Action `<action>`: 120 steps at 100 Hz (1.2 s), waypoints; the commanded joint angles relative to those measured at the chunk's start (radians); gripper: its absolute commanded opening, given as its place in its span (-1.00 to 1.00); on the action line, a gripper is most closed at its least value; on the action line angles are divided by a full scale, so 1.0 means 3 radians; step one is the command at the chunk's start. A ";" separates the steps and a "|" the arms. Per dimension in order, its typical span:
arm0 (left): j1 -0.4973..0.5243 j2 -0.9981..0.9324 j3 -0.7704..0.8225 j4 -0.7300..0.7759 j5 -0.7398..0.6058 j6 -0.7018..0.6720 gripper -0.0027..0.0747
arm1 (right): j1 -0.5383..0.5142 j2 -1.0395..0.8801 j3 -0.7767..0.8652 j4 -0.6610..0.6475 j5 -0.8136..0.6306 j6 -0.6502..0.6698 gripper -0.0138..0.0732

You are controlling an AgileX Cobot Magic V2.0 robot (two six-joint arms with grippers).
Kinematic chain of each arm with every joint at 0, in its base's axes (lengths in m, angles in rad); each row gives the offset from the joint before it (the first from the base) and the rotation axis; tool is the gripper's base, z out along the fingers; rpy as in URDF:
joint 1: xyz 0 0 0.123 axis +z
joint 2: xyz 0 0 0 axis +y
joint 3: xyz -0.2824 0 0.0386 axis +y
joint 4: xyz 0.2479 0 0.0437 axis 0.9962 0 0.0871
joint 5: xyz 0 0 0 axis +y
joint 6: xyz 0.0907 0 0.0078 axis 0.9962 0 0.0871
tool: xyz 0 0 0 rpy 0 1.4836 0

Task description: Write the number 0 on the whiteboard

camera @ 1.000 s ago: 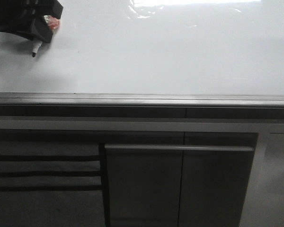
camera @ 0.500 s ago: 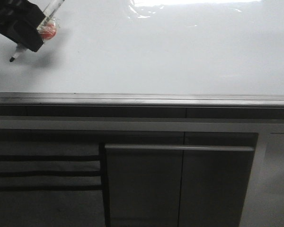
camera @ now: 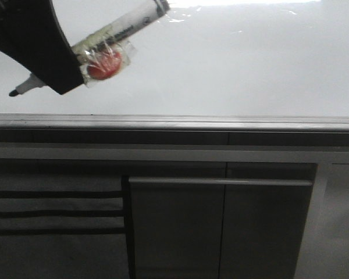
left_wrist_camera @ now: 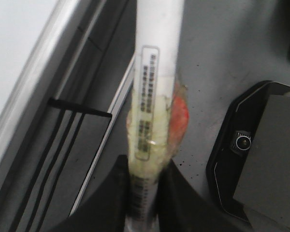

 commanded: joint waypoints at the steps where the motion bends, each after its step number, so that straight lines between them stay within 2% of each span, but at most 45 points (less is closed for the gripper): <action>1: -0.0238 -0.0101 -0.0111 -0.0052 -0.0089 0.0050 -0.98 | 0.0254 0.0181 -0.0237 0.0158 0.0002 -0.0362 -0.04; 10: -0.0406 -0.0101 -0.0111 -0.0052 -0.0102 0.0083 -0.98 | 0.0560 0.0355 -0.0351 0.0024 -0.0058 -0.0566 -0.04; 23: -0.0527 -0.0101 -0.0111 -0.0052 -0.0110 0.0085 -0.98 | 0.1004 0.0561 -0.0485 -0.0203 -0.0285 -0.0623 -0.04; 37: -0.0534 -0.0101 -0.0111 -0.0052 -0.0117 0.0085 -0.98 | 0.1395 0.0777 -0.0583 -0.0407 -0.0583 -0.0622 -0.04; 51: -0.0534 -0.0101 -0.0111 -0.0052 -0.0125 0.0085 -0.98 | 0.1636 0.0984 -0.0686 -0.0442 -0.0659 -0.0648 -0.04; 120: -0.0534 -0.0101 -0.0111 -0.0052 -0.0125 0.0087 -0.98 | 0.1707 0.1161 -0.0788 -0.0300 -0.0593 -0.0648 -0.04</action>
